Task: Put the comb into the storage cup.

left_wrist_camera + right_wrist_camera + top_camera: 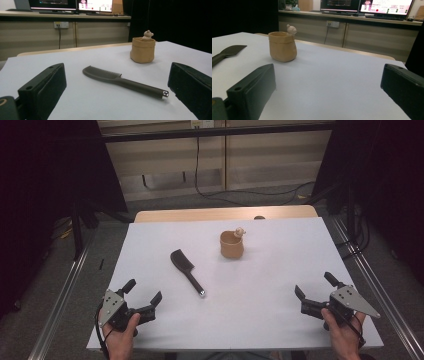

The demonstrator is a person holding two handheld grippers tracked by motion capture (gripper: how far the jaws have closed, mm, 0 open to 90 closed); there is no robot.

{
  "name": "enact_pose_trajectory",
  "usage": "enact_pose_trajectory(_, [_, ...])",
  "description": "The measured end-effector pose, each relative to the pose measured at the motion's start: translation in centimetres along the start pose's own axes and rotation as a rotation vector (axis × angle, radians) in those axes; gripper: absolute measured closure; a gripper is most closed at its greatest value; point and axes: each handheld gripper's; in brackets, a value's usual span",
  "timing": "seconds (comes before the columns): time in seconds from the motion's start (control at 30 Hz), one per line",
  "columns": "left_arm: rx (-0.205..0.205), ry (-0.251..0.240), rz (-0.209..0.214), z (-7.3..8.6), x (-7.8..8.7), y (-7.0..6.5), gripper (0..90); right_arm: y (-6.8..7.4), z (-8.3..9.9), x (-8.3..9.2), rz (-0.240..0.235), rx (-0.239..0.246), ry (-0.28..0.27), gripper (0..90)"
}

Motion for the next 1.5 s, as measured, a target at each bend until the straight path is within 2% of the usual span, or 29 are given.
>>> enact_pose_trajectory(0.27, [-0.004,0.017,0.036,-0.3,-0.3,0.1,2.0,0.0,0.1,0.0,-0.016,0.001,0.006,0.0])
enact_pose_trajectory(0.3, [0.012,0.015,0.046,-0.3,-0.3,0.1,2.1,0.0,0.1,0.0,-0.018,-0.001,0.007,0.0])
enact_pose_trajectory(0.33, [0.046,0.007,0.072,-0.3,-0.4,0.0,2.5,0.0,0.1,0.0,-0.025,-0.001,0.008,0.0])
enact_pose_trajectory(0.37, [0.046,0.007,0.072,-0.3,-0.4,0.0,2.6,0.0,0.1,0.0,-0.028,0.000,0.009,0.0])
enact_pose_trajectory(0.4, [0.022,0.019,0.072,-0.5,-0.6,-0.2,2.6,0.0,0.1,0.0,-0.030,-0.001,0.010,0.0])
enact_pose_trajectory(0.6, [0.014,0.024,0.084,-0.7,-1.4,-0.5,3.4,0.1,0.2,-0.1,-0.033,-0.001,0.023,0.0])
enact_pose_trajectory(0.7, [-0.011,0.029,0.103,-1.0,-1.8,-0.6,4.3,0.2,0.2,-0.1,-0.039,0.008,0.028,0.0])
enact_pose_trajectory(0.9, [-0.016,0.020,0.122,-1.5,-2.7,-0.4,4.2,0.2,0.3,-0.1,-0.044,0.018,0.033,0.0])
enact_pose_trajectory(1.03, [0.023,0.007,0.147,-1.7,-3.7,-0.2,3.4,0.2,0.3,0.0,-0.054,0.019,0.030,0.0])
enact_pose_trajectory(1.23, [-0.013,-0.019,0.150,-2.0,-4.7,0.1,2.4,0.2,0.3,-0.1,-0.057,0.015,0.033,0.0])
enact_pose_trajectory(1.5, [-0.008,-0.015,0.179,-3.1,-6.3,-0.4,1.7,0.1,0.4,-0.2,-0.064,0.017,0.037,0.0])
Point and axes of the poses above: each handheld gripper's, and its own axes: x roughly backward along the jaws, z roughly out of its underside, y roughly to its left, and after that the axes turned 13 degrees about -x, right-handed
